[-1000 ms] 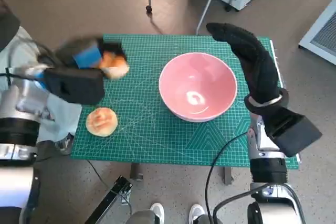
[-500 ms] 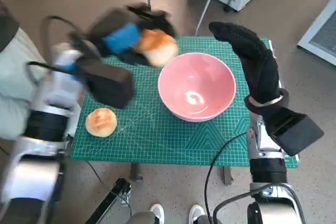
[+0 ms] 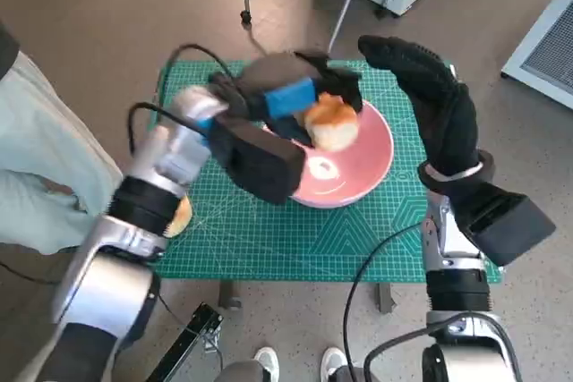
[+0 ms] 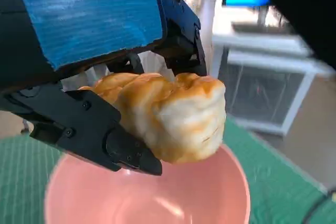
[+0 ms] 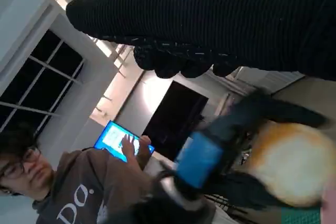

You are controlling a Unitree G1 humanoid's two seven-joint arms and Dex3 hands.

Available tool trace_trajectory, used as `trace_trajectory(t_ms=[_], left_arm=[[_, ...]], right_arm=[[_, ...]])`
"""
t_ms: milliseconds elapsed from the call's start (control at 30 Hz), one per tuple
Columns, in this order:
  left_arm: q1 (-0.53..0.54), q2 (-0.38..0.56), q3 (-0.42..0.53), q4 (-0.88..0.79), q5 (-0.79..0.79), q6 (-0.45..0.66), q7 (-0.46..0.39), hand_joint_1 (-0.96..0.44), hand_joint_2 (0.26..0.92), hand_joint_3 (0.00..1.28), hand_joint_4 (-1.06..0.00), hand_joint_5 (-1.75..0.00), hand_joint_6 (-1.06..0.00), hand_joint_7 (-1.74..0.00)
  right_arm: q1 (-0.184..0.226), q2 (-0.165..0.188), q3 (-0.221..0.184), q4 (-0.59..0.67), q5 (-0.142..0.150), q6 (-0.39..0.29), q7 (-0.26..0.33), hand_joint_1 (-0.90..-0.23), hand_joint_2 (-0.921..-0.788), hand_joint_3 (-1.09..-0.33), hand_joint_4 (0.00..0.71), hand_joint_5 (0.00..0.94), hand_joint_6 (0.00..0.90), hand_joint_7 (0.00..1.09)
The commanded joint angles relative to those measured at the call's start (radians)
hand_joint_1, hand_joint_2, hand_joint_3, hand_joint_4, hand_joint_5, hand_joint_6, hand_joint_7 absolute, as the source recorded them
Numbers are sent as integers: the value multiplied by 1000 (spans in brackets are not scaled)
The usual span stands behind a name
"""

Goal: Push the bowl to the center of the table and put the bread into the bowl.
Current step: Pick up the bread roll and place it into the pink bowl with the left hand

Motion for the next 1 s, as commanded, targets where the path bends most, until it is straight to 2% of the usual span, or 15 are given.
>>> trace_trajectory(t_ms=[33, 67, 100, 133, 167, 267, 367, 500, 733, 1000], left_arm=[[-24, -20, -8, 60, 2, 17, -6, -1, 921, 143, -496, -1444, -662, -1055], [-22, -24, -9, 69, -2, 26, -19, -1, 921, 205, -413, -1457, -602, -1181], [-20, -29, -12, 78, -6, 51, -51, -1, 921, 228, -381, -1463, -579, -1229], [-18, -31, -15, 84, -8, 68, -73, 1, 900, 253, -284, -1285, -469, -1182], [-21, -35, -21, 85, -8, 107, -115, 5, 874, 257, -226, -925, -364, -1005], [-31, -42, -31, 68, -10, 216, -226, 23, 811, 226, -76, -312, -125, -654], [-33, -43, -30, 28, -13, 285, -283, 33, 780, 203, -32, -105, -57, -511], [-4, -26, -16, -28, -25, 279, -286, 32, 768, 185, -41, -37, -53, -459], [45, 21, 14, -129, -52, 264, -280, -1, 768, 163, -50, -18, -55, -441], [111, 137, 91, -295, -144, 255, -359, -36, 764, 123, -72, -18, -50, -432]], right_arm=[[24, -6, -5, 1, 2, 0, 3, -690, -921, -805, 266, 5, -1, 752], [25, -6, -6, 1, 1, 0, 2, -691, -921, -804, 267, 6, -1, 753], [25, -8, -7, 1, -1, -1, 0, -691, -921, -803, 267, 6, -1, 753], [25, -8, -8, 1, -3, -1, -2, -692, -921, -802, 267, 6, -1, 753], [26, -9, -9, 0, -4, -1, -3, -692, -921, -802, 268, 6, -1, 753], [26, -13, -12, 1, -9, -2, -8, -694, -921, -801, 269, 7, -1, 753], [24, -16, -15, 5, -14, -6, -13, -690, -921, -801, 273, 8, -1, 753], [22, -18, -17, 8, -26, -14, -24, -686, -921, -800, 277, 10, -1, 743], [19, -17, -13, 15, -44, -28, -37, -684, -921, -799, 278, 11, -1, 727], [22, -10, -8, 10, -55, -26, -49, -683, -921, -801, 276, 9, -1, 715]])
